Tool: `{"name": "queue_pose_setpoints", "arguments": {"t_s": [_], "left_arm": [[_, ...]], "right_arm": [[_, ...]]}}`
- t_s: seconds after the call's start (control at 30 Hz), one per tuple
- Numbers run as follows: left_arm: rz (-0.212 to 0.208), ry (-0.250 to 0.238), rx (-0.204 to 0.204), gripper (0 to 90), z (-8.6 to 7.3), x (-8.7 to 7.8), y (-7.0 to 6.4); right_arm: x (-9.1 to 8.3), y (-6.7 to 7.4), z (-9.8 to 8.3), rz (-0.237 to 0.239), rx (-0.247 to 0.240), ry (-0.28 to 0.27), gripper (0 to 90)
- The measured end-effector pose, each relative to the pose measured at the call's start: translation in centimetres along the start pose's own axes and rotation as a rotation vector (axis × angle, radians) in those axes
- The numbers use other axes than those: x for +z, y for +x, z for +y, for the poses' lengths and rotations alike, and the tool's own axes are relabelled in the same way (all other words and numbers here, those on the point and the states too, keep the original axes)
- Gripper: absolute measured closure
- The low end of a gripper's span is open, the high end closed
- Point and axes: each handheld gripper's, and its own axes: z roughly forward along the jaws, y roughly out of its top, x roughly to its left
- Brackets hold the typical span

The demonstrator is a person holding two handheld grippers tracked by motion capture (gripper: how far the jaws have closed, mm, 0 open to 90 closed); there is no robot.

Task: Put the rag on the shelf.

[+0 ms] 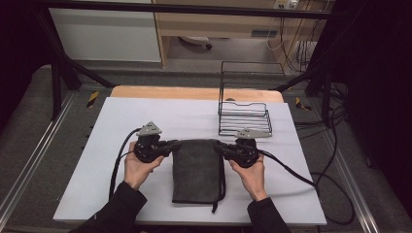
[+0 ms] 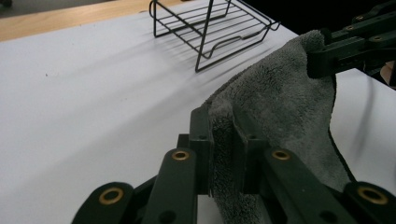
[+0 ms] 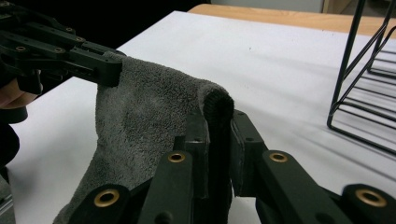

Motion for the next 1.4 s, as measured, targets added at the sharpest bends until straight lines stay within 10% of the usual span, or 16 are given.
{"name": "queue_pose_setpoints", "arguments": {"t_s": [1.4], "left_arm": [[-0.022, -0.187, 0.1, 79.9, 6.8, 0.0, -4.8]], "right_arm": [[-7.7, 0.1, 3.0, -0.118, -0.085, -0.237, 80.6]]}}
